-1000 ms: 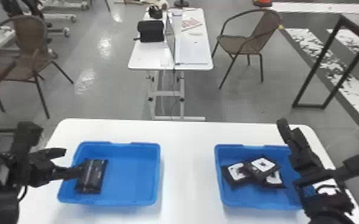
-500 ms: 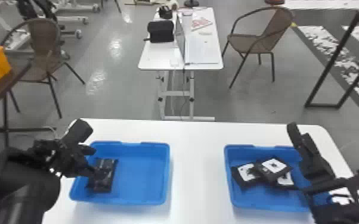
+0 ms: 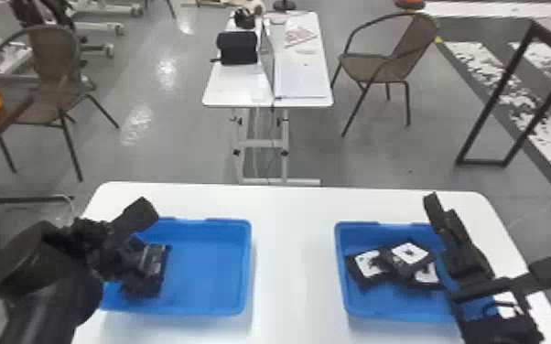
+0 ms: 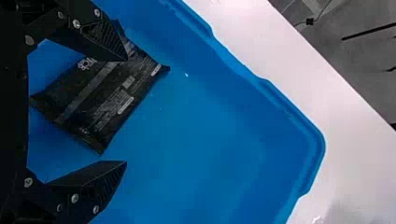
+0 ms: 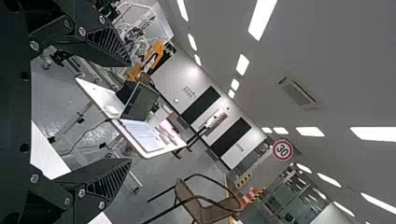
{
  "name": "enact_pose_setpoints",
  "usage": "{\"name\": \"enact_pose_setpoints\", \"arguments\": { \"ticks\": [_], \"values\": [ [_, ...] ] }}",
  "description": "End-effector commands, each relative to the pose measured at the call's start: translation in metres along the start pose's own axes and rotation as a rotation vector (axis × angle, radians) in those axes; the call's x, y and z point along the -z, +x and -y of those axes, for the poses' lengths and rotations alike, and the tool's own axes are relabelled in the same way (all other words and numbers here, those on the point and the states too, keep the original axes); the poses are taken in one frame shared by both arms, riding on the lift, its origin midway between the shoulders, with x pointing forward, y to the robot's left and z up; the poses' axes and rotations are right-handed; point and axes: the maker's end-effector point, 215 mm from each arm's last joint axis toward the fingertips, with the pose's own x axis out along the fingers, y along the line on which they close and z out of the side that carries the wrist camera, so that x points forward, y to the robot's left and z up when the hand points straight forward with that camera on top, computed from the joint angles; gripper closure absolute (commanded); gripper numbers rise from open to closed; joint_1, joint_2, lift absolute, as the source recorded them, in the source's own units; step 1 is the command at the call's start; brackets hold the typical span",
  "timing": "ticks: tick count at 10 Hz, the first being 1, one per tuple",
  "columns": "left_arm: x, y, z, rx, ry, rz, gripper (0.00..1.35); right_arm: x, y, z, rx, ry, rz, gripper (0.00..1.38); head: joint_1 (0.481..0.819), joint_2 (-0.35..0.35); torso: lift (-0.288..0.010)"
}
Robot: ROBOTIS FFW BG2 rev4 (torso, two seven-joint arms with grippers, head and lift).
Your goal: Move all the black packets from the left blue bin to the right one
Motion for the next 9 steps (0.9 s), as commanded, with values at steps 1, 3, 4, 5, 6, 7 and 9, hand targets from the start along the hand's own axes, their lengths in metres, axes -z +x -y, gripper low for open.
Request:
{"name": "enact_pose_setpoints", "arguments": {
  "ticks": [1,3,4,5,6,7,9],
  "values": [
    [0.019,-0.001,-0.002,-0.013,0.000,-0.062,0.26,0.004,-0.003,0.001,0.000,0.011,-0.002,0.32,0.695,0.002,0.000],
    [0.034,0.001,-0.003,-0.043,-0.019,-0.091,0.26,0.006,-0.003,0.000,-0.006,0.019,-0.004,0.32,0.695,0.027,0.000],
    [0.039,0.003,-0.004,-0.066,-0.033,-0.102,0.26,0.007,-0.003,-0.001,-0.010,0.027,-0.005,0.32,0.695,0.033,0.000],
    [0.041,0.006,-0.005,-0.094,-0.044,-0.104,0.26,0.009,-0.003,-0.002,-0.015,0.031,-0.007,0.32,0.695,0.042,0.000],
    [0.043,0.011,-0.004,-0.116,-0.053,-0.109,0.26,0.010,-0.004,-0.002,-0.019,0.032,-0.009,0.32,0.695,0.049,0.000],
    [0.044,0.019,0.001,-0.104,-0.078,-0.103,0.26,0.012,-0.004,-0.004,-0.027,0.037,-0.014,0.32,0.695,0.052,0.000],
    [0.045,0.030,0.009,-0.080,-0.079,-0.095,0.26,0.015,-0.004,-0.006,-0.035,0.043,-0.021,0.32,0.695,0.050,0.000]
  ]
}}
